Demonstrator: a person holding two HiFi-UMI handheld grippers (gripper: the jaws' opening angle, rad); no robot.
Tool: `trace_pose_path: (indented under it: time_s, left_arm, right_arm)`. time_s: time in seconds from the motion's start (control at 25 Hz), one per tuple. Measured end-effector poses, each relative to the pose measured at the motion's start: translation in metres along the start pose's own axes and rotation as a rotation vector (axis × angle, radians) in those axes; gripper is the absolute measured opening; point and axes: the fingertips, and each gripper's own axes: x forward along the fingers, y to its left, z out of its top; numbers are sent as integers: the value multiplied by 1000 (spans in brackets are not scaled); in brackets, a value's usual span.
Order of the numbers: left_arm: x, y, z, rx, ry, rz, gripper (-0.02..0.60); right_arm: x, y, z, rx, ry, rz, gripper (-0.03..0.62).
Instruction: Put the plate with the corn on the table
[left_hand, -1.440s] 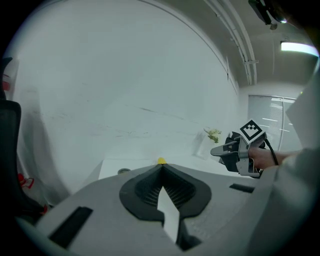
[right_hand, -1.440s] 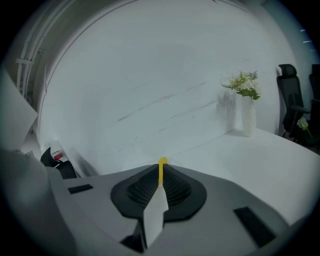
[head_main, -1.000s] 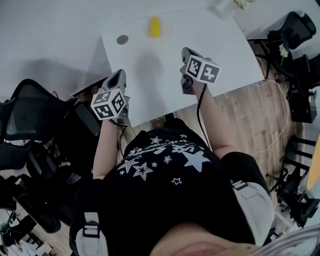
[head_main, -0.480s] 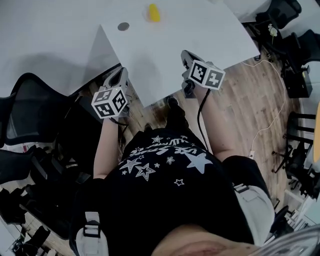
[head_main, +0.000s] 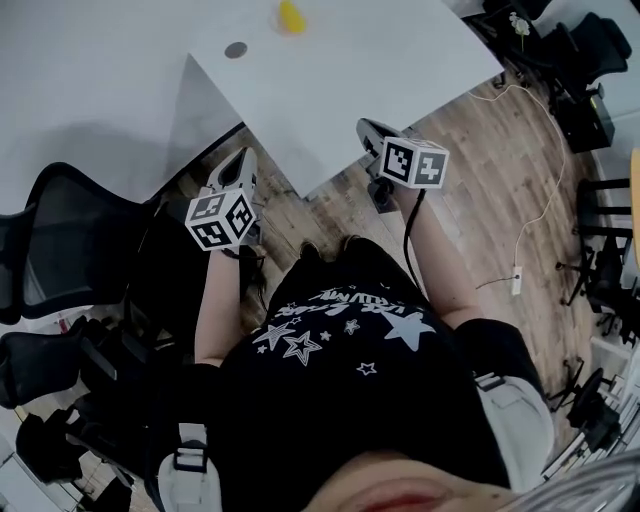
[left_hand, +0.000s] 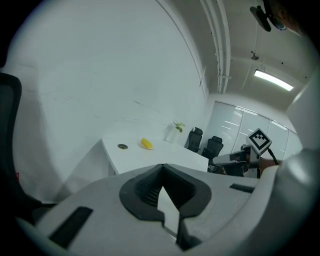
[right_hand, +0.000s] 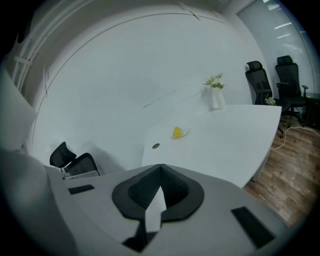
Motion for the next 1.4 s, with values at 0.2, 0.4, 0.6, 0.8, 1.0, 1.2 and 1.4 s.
trace_pose_path:
  time_s: [0.2, 0.4, 0.6, 0.8, 1.0, 1.2, 1.4]
  left_arm:
    - [-10, -8, 4, 10, -16, -2, 6]
    - [-20, -43, -14, 21, 20, -9, 6]
    - [-39, -102, -33, 55, 22, -31, 6]
    - [-69, -154, -47, 77, 1, -37, 6]
    - [-103, -188, -64, 88, -10, -30, 6]
    - [-135, -213, -79, 92, -19, -21, 6]
    - [-156, -238, -88, 104, -35, -26, 6]
  right_arm:
    - [-6, 14, -3, 9, 1, 35, 5]
    - [-36, 17, -31, 22, 29, 76, 5]
    - [-95, 3, -56, 22, 19, 85, 5]
    - [-150, -4, -70, 6, 0, 84, 5]
    - [-193, -2, -88, -6, -6, 88, 5]
    - [-230, 3, -106, 7, -22, 104, 5]
    - [-263, 2, -120, -3, -32, 102, 5]
